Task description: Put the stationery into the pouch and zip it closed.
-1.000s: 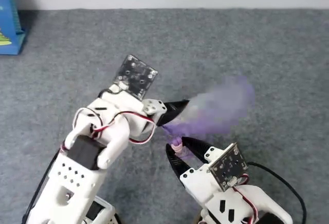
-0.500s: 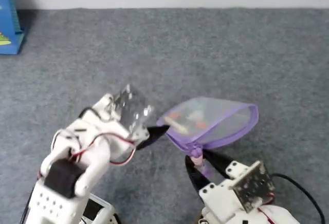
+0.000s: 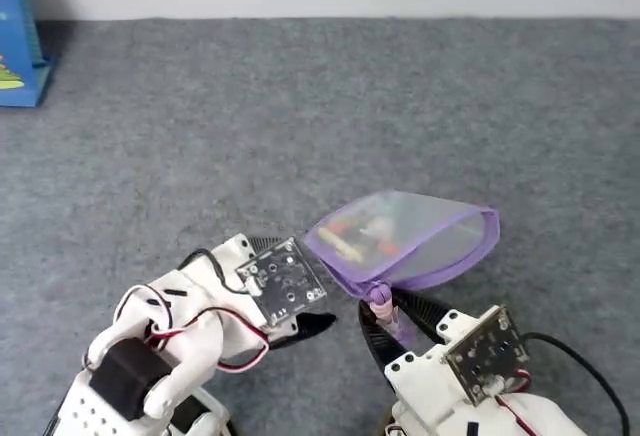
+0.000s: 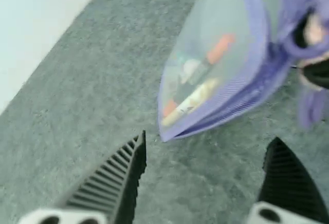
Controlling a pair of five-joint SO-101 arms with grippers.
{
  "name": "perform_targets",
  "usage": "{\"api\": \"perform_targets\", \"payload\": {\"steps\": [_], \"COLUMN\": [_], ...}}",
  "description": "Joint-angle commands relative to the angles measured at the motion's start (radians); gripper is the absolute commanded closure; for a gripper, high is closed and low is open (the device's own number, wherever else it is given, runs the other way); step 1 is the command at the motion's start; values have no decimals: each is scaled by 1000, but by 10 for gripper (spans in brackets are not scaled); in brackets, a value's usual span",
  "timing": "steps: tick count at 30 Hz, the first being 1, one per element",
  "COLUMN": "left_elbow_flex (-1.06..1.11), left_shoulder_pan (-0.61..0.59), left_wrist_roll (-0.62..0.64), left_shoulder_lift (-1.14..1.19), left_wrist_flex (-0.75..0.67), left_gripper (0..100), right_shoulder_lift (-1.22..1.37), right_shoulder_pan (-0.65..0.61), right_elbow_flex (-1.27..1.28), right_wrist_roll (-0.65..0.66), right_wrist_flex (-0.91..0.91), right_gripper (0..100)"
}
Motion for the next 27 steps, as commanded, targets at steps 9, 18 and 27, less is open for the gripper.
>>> {"api": "perform_targets", "payload": {"steps": [9,18,27], "left_elbow_flex": [82,131,243], "left_shoulder_pan": [81,112,178], "left_wrist_roll": [84,106,103], "left_shoulder_lift": [-9,-9,-9], "left_wrist_flex": [-216,-287,-423], "left_gripper": [655,677,763], "right_shoulder_lift": [21,21,19], "right_shoulder_pan": [4,4,2], "right_elbow_flex": [-60,-60,-60], "right_wrist_roll": [-28,-41,-57], "right_wrist_flex": [-28,-25,-19], "right_gripper": [991,991,991]}}
